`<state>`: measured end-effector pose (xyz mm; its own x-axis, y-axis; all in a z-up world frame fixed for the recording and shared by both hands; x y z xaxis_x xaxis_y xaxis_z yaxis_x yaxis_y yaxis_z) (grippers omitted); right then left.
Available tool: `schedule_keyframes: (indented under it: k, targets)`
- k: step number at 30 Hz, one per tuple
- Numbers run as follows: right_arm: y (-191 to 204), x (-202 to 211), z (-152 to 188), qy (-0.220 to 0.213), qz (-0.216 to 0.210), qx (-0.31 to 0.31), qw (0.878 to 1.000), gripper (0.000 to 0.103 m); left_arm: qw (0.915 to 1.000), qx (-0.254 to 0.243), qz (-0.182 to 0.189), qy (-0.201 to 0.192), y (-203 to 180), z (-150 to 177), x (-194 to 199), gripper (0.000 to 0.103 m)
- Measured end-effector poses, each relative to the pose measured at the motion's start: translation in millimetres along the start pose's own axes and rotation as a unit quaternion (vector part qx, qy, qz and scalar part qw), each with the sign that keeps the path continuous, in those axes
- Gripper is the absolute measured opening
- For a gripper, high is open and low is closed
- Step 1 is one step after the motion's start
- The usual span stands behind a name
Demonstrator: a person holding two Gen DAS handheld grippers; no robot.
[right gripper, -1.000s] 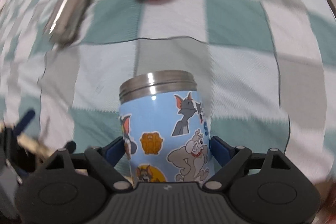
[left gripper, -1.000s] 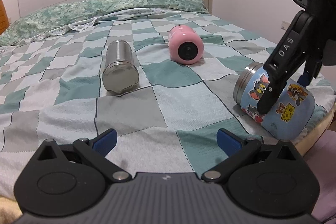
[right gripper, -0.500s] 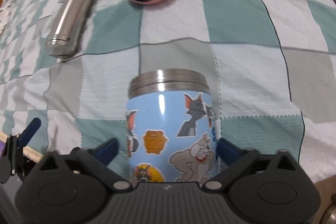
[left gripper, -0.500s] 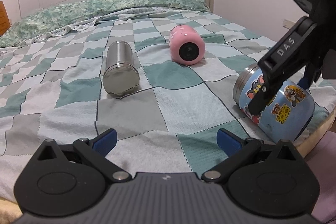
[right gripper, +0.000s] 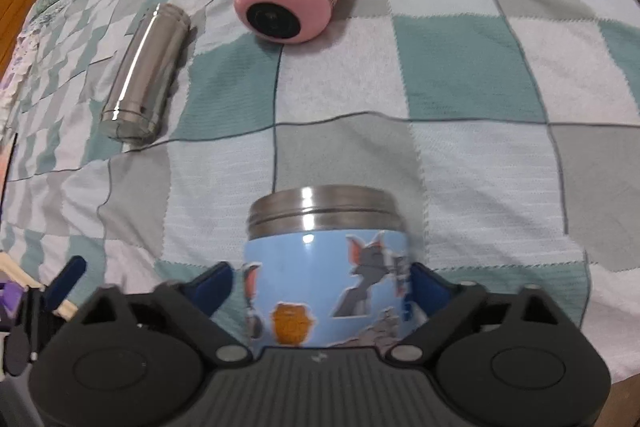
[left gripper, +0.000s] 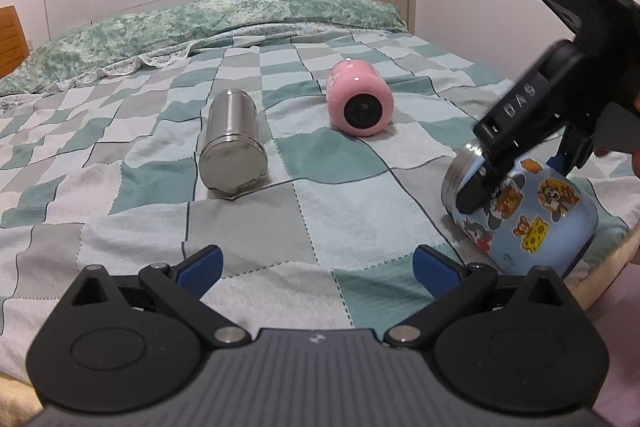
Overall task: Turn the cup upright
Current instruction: 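Lift the blue cup with the right gripper and rotate it rim-up, then lower the upright blue cup onto the quilt and open the right gripper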
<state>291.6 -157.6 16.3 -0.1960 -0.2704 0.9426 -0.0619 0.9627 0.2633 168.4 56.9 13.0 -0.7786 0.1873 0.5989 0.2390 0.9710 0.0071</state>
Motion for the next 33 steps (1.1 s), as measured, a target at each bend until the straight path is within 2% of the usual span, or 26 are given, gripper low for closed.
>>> schedule_keyframes:
  k: [4, 8, 10, 13, 18, 21, 26, 29, 33]
  targets:
    - [-0.9, 5.6, 7.1, -0.02, -0.004, 0.02, 1.0, 0.084, 1.0, 0.002, 0.001, -0.003, 0.4, -0.8, -0.9, 0.103]
    - [1.1, 19.9, 19.1, -0.073, -0.019, 0.05, 0.996, 0.083, 0.9999, 0.001, 0.007, -0.008, 1.0, -2.7, 0.7, 0.103]
    - [3.8, 32.1, 26.0, -0.115, -0.03, 0.072, 0.99, 0.083, 0.9999, 0.004, 0.009, -0.011, 1.2, -3.6, 1.9, 0.103]
    - [6.9, 53.2, 40.8, -0.208, -0.041, 0.112, 0.971, 0.083, 0.9998, 0.006, 0.015, -0.015, 0.8, -5.1, 2.9, 0.103]
    - [5.3, 56.9, 53.1, -0.312, -0.052, 0.128, 0.94, 0.083, 0.9996, 0.004, 0.012, -0.026, -0.4, -9.4, 4.8, 0.103]
    - [7.1, 56.6, 52.7, -0.353, -0.044, 0.139, 0.924, 0.083, 0.9995, 0.004, 0.006, -0.029, 1.0, -10.9, 4.9, 0.103]
    - [14.2, 49.2, 49.2, -0.371, -0.012, 0.159, 0.915, 0.083, 0.9993, 0.009, 0.0, -0.037, 3.1, -11.0, 7.7, 0.103]
    - [17.6, 41.0, 45.4, -0.354, 0.011, 0.175, 0.919, 0.083, 0.9993, 0.012, -0.002, -0.036, 3.9, -9.0, 8.2, 0.103]
    - [19.3, 28.6, 38.1, -0.329, 0.019, 0.18, 0.927, 0.083, 0.9993, 0.014, -0.003, -0.033, 5.2, -6.9, 7.6, 0.103]
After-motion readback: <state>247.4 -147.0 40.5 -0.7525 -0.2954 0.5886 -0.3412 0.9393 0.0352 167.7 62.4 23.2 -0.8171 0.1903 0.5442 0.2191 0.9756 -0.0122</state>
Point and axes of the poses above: each gripper's, at about its wrist camera, not at the fingertips, and x roughly against the way its jaws point, y to its left, z to its underside, the point moved 3 cm from there along -x, roughly the way its jaws point, and after that the axes turned 3 degrees about z, right-handed, at the moved point
